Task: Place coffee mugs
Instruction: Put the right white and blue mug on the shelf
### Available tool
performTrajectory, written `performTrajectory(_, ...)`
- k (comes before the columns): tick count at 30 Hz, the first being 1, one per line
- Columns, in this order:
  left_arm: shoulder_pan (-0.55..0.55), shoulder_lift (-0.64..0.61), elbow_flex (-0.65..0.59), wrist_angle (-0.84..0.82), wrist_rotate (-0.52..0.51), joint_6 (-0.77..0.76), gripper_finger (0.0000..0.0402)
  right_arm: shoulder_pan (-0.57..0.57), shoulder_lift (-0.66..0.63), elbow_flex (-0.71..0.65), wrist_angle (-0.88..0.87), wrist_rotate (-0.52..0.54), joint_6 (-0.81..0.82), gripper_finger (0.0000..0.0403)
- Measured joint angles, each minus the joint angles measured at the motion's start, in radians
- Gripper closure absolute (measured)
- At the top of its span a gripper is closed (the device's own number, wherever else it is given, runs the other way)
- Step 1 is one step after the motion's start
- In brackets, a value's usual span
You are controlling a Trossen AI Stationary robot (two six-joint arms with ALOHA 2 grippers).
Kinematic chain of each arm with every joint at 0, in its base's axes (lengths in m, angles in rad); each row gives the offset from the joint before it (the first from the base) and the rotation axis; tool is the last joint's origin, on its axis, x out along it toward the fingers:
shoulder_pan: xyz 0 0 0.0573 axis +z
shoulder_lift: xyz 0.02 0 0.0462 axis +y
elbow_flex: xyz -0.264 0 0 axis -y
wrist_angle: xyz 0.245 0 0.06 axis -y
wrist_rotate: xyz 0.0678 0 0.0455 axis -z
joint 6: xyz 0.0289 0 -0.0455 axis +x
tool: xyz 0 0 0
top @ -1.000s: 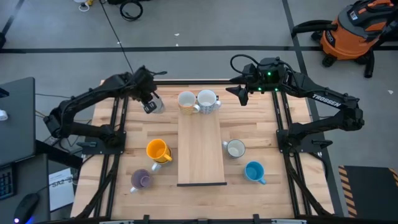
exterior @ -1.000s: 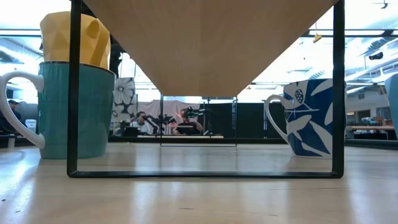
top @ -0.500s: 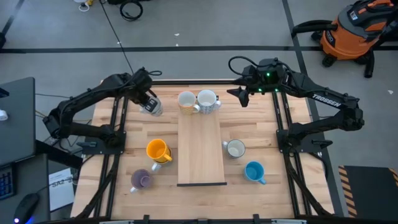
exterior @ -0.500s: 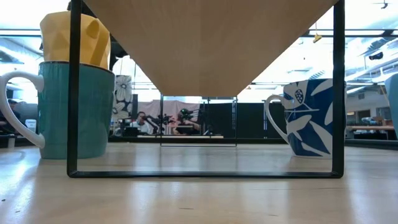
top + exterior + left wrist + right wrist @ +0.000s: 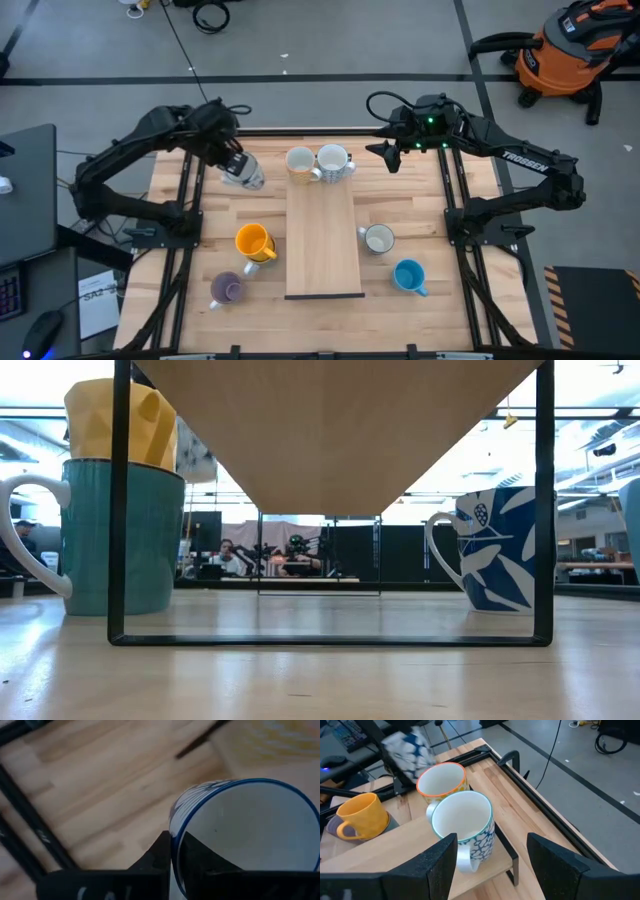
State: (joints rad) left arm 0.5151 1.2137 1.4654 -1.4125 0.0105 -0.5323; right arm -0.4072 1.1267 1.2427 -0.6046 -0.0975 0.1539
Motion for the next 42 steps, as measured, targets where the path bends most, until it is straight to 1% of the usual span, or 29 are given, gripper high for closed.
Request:
performTrajectory(2,-0.044,0.0,0.05,-0.021,0.016,-0.067,0.0375,0.0,0.0,0.0,0.0,0.0,-0.005,0.0157)
performTrajectory(7,-0.174,0.009,0.149,-0.014,0.029,-0.25,0.0375,0.0,0.0,0.0,0.0,0.0,-0.033,0.0157)
performTrajectory(12,-0.307,0.058,0.248,-0.012,0.027,-0.421,0.0375,0.0,0.0,0.0,0.0,0.0,-0.036,0.0157)
performTrajectory(16,-0.404,0.133,0.328,0.01,-0.008,-0.502,0.0375,0.0,0.0,0.0,0.0,0.001,-0.058,0.0157)
performTrajectory(20,-0.466,0.228,0.421,0.008,-0.023,-0.531,0.0375,0.0,0.0,0.0,0.0,0.001,-0.076,0.0157)
performTrajectory(24,-0.492,0.321,0.507,0.0,-0.023,-0.531,0.0375,0.0,0.0,0.0,0.0,0.001,-0.079,0.0157)
performTrajectory(27,-0.497,0.375,0.539,-0.006,-0.035,-0.532,0.0375,0.0,0.0,0.0,0.0,0.001,-0.079,0.0157)
performTrajectory(34,-0.486,0.458,0.541,-0.028,-0.046,-0.532,0.0375,0.0,0.0,0.0,0.001,0.001,-0.079,0.0157)
performTrajectory(42,-0.459,0.514,0.54,-0.066,-0.126,-0.532,0.0373,0.0,0.0,0.0,0.001,0.0,-0.079,0.0157)
